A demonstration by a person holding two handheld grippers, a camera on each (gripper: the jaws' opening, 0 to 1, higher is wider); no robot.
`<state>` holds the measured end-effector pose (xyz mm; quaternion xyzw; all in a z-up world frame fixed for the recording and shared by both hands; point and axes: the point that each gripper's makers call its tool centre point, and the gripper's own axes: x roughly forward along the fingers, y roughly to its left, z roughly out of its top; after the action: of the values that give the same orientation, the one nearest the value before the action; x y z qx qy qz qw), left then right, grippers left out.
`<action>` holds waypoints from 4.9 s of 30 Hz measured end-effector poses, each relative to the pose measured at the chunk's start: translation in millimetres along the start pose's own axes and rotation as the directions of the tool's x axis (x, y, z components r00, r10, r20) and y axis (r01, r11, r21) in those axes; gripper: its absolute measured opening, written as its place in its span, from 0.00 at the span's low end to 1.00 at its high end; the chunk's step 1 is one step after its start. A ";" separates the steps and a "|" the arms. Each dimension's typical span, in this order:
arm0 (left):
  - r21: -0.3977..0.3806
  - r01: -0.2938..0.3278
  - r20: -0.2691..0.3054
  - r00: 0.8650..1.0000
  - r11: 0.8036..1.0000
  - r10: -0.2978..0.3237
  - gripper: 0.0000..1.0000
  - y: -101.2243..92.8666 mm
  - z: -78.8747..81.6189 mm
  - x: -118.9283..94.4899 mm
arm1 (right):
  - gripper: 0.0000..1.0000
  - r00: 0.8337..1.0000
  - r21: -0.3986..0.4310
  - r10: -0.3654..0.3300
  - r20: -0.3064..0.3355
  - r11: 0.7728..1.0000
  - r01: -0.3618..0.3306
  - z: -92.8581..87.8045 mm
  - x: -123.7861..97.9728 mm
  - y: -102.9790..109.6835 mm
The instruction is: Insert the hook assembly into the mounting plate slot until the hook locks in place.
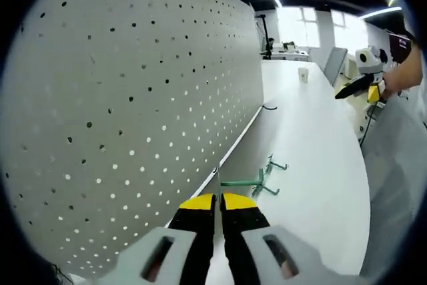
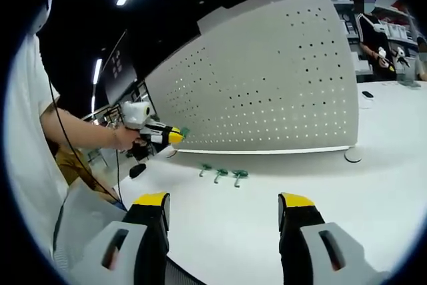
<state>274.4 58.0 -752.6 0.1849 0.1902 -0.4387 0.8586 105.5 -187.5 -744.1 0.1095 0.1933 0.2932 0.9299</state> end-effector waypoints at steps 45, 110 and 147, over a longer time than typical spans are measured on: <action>-0.206 -0.055 0.369 0.920 0.977 0.130 0.03 -67.9 80.8 -61.4 | 0.63 0.997 -0.024 0.054 0.048 0.998 -0.053 18.3 1.2 17.1; -0.218 -0.050 0.403 0.905 0.975 0.137 0.03 -97.8 114.8 -43.7 | 0.46 0.901 -0.098 0.302 0.311 0.953 -0.286 118.8 76.3 105.6; -0.276 -0.050 0.430 0.887 0.960 0.169 0.03 -96.8 123.8 -45.8 | 0.09 0.894 -0.057 0.339 0.293 0.939 -0.338 127.2 120.6 127.4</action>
<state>190.1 -23.6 -638.4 -0.0237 0.0314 -0.3916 0.9193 186.2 -25.6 -624.6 0.1826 0.0280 0.4310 0.8832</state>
